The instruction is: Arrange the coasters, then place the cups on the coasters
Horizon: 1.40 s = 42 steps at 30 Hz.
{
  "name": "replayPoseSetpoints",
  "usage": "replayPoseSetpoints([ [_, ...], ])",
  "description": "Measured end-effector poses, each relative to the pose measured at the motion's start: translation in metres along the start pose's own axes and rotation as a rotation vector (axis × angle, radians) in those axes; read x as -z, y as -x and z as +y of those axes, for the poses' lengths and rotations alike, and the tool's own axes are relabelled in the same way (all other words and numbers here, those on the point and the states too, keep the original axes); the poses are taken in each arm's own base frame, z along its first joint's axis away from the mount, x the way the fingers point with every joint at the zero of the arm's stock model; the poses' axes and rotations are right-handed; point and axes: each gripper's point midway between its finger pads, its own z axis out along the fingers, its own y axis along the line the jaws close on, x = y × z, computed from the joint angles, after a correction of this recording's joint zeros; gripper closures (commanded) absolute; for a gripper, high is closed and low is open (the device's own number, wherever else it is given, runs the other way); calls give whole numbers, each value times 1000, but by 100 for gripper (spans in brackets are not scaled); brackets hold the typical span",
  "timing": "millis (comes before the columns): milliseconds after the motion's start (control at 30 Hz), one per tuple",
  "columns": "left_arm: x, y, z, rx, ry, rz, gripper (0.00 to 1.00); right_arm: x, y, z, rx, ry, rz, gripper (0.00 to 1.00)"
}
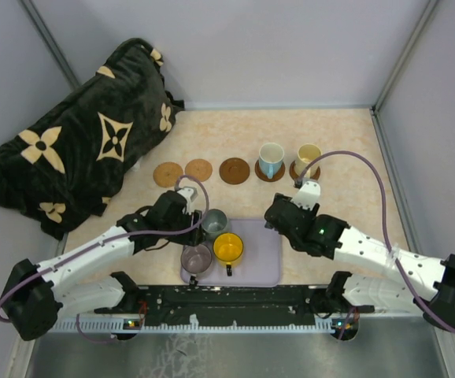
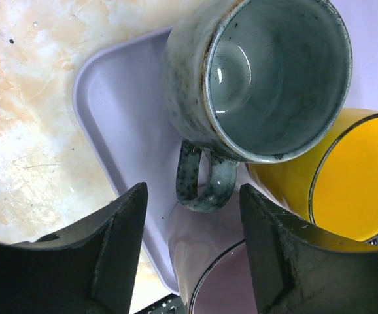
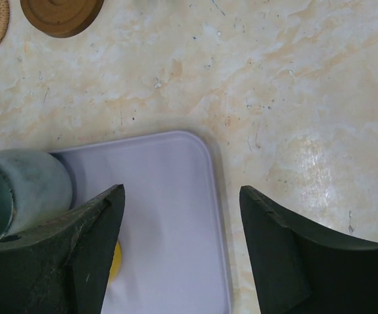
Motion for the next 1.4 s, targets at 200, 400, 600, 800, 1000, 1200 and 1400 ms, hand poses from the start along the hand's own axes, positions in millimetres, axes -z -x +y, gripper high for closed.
replayPoseSetpoints([
  [200, -13, -2, 2, -4, 16, 11, 44, 1, 0, -5, -14, -4, -7, 28],
  [400, -26, -5, 1, -11, 18, 29, 60, 1, 0, -6, -24, -4, -11, 28],
  [600, -30, -9, -9, -29, -21, 46, 85, 0, -3, -10, -23, -16, -8, 28],
  [800, -29, -9, -10, -34, -26, 43, 94, 0, -2, -9, -31, -14, -10, 28],
  [1000, -25, -6, -4, -42, 18, 27, 99, -1, -3, -8, -37, -8, -12, 28],
  [1200, -18, 24, -4, -67, 73, -38, 100, -2, -5, -8, -37, -8, -11, 28],
  [1400, -21, 64, -5, -115, 157, -88, 100, -3, -6, -9, -38, -9, -10, 28],
])
